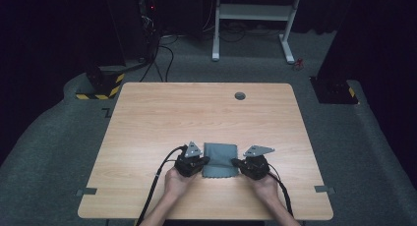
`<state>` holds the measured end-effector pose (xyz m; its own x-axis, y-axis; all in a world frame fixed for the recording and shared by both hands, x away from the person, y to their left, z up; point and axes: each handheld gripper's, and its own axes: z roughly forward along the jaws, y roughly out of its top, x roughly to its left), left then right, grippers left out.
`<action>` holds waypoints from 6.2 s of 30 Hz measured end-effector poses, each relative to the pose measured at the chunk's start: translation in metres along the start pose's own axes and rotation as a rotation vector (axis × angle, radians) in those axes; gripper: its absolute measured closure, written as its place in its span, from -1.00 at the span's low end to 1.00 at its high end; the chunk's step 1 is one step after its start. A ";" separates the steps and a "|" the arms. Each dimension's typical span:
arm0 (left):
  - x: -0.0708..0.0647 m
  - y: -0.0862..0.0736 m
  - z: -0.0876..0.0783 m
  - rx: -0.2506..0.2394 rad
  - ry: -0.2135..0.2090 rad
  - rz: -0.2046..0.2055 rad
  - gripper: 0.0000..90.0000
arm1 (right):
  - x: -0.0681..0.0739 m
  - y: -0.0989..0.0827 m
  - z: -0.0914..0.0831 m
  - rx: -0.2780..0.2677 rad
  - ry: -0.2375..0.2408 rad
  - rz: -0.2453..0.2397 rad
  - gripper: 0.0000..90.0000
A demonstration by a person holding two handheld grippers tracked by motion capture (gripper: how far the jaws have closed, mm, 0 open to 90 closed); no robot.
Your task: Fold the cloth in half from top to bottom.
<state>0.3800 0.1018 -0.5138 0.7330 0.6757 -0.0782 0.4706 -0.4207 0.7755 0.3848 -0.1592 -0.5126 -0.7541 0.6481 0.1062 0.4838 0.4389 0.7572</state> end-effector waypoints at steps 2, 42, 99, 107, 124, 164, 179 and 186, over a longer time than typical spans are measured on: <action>-0.002 0.000 0.000 0.001 0.001 0.003 0.98 | 0.003 -0.001 0.000 0.009 -0.015 -0.022 0.99; -0.016 -0.017 -0.005 0.011 -0.013 0.020 0.96 | 0.013 -0.017 -0.006 0.010 -0.015 -0.020 0.88; -0.018 -0.017 -0.012 0.094 0.055 0.032 0.07 | 0.022 -0.021 -0.011 0.059 -0.018 -0.076 0.71; -0.018 -0.004 -0.010 0.008 0.058 0.008 0.06 | 0.024 -0.010 -0.011 0.010 -0.013 -0.057 0.71; -0.008 -0.014 -0.010 0.073 0.046 0.000 0.03 | 0.024 -0.010 -0.004 0.062 0.004 -0.086 0.60; 0.036 0.041 0.039 0.153 0.114 -0.068 0.76 | -0.034 0.037 0.041 0.089 -0.154 0.082 0.98; 0.060 0.049 0.043 0.099 0.143 -0.033 0.90 | -0.043 0.056 0.052 0.068 -0.193 0.067 0.99; 0.046 0.030 0.026 0.096 0.123 -0.060 0.10 | -0.042 0.052 0.052 0.086 -0.173 0.078 0.60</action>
<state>0.4408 0.1046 -0.5101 0.6392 0.7679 -0.0408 0.5610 -0.4294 0.7077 0.4651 -0.1312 -0.5116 -0.6287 0.7764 0.0445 0.5795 0.4295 0.6926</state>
